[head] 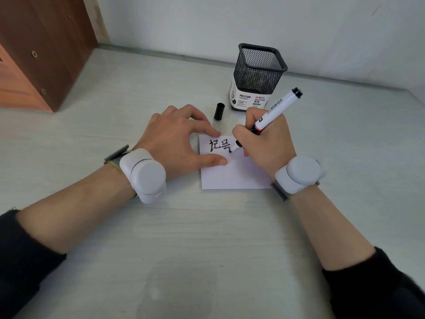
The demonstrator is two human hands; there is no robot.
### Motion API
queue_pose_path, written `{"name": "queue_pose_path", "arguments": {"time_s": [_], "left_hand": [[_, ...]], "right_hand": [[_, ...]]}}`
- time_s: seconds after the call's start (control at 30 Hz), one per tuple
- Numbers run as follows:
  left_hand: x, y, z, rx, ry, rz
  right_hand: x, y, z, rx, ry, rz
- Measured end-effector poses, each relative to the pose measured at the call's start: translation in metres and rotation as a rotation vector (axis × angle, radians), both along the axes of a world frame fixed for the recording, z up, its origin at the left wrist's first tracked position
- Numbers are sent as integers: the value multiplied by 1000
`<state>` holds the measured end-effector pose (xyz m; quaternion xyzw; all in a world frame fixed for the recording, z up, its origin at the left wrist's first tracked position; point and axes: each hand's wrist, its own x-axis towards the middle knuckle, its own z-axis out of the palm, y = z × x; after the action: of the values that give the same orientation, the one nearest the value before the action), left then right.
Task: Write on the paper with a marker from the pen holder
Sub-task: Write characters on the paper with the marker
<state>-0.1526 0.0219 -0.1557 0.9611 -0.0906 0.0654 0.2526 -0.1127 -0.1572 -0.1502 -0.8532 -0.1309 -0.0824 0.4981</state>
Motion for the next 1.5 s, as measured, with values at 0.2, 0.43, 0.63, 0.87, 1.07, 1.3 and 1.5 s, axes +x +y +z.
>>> {"name": "queue_pose_path", "arguments": {"time_s": [0.2, 0.43, 0.63, 0.87, 1.07, 1.3, 1.5], "left_hand": [[0, 1, -1, 2, -1, -5], [1, 3, -1, -10, -3, -13], [3, 3, -2, -15, 2, -7], [2, 3, -2, -21, 1, -10], [0, 1, 1, -27, 9, -5], [0, 1, 2, -33, 13, -2], [0, 1, 2, -34, 15, -1]], "right_hand": [[3, -4, -2, 83, 32, 14], [6, -18, 2, 73, 78, -68], [6, -22, -3, 118, 37, -51], [7, -20, -6, 107, -1, -16], [5, -19, -4, 75, -1, 0], [4, -18, -5, 28, -3, -10], [6, -19, -6, 46, 35, 4]]}}
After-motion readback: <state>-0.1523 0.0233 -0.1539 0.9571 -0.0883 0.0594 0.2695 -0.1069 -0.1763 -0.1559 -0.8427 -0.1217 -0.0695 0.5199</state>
